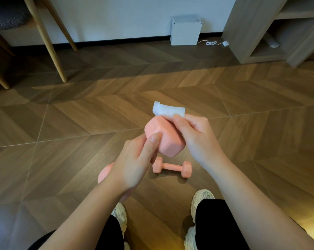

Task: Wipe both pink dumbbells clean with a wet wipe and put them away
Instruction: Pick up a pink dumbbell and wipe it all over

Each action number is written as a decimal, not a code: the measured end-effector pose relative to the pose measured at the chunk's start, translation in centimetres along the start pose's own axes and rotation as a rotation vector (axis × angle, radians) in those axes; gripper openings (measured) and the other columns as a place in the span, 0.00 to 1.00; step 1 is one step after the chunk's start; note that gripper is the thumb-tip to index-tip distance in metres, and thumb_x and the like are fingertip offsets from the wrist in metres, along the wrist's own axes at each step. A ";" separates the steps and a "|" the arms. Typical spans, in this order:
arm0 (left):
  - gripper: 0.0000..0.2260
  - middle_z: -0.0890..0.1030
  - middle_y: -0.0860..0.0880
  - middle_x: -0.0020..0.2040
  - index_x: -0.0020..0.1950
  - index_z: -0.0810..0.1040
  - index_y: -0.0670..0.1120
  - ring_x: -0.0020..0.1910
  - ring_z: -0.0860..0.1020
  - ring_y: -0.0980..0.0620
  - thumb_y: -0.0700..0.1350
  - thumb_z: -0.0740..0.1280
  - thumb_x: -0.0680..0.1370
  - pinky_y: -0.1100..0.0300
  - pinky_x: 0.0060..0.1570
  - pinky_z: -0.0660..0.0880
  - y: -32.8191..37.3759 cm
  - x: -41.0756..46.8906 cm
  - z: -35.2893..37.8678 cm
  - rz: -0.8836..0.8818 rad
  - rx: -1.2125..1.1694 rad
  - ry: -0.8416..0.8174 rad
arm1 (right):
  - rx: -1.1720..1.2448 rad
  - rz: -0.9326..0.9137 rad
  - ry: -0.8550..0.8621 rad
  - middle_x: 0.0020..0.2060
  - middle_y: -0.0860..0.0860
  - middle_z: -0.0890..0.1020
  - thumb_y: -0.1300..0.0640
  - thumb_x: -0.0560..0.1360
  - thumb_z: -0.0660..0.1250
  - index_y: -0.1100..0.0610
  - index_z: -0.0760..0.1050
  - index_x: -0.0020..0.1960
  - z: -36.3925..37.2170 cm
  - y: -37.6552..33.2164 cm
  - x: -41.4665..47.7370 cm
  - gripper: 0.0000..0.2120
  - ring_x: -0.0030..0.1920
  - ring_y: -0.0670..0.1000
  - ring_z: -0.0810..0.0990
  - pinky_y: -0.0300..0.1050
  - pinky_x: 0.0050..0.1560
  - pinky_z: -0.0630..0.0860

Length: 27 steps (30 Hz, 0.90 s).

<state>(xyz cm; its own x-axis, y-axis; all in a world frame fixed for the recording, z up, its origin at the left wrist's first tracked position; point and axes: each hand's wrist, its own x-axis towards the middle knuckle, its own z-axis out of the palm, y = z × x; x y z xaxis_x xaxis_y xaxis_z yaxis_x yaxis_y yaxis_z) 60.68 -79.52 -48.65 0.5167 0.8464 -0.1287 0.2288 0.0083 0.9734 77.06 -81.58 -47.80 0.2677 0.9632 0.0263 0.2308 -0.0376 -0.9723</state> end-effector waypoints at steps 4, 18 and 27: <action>0.23 0.70 0.56 0.24 0.29 0.70 0.56 0.29 0.66 0.58 0.69 0.53 0.75 0.58 0.36 0.63 0.1 0.1 0.0 0.004 0.039 -0.029 | 0.029 -0.001 -0.021 0.43 0.67 0.80 0.49 0.77 0.59 0.65 0.82 0.48 -0.1 -0.2 0.1 0.21 0.40 0.50 0.74 0.46 0.40 0.67; 0.24 0.70 0.55 0.25 0.28 0.71 0.56 0.27 0.66 0.58 0.70 0.53 0.75 0.59 0.35 0.62 -0.2 0.5 -0.4 -0.059 0.056 -0.025 | 0.056 0.000 -0.049 0.34 0.58 0.75 0.50 0.77 0.59 0.68 0.80 0.45 0.0 0.0 -0.2 0.21 0.38 0.50 0.70 0.46 0.40 0.65; 0.26 0.69 0.56 0.24 0.26 0.69 0.57 0.26 0.66 0.56 0.72 0.51 0.74 0.57 0.34 0.63 -0.5 0.8 -0.5 -0.070 0.088 0.008 | 0.039 0.025 -0.074 0.29 0.45 0.68 0.51 0.77 0.59 0.51 0.75 0.31 0.0 -0.4 -0.3 0.17 0.34 0.45 0.66 0.43 0.37 0.62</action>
<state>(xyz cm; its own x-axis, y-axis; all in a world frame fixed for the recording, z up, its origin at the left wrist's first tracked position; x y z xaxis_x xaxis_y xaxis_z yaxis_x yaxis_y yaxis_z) 60.58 -78.53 -49.15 0.4906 0.8496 -0.1938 0.3354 0.0212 0.9419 76.87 -81.89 -47.46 0.2026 0.9792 -0.0136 0.1878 -0.0525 -0.9808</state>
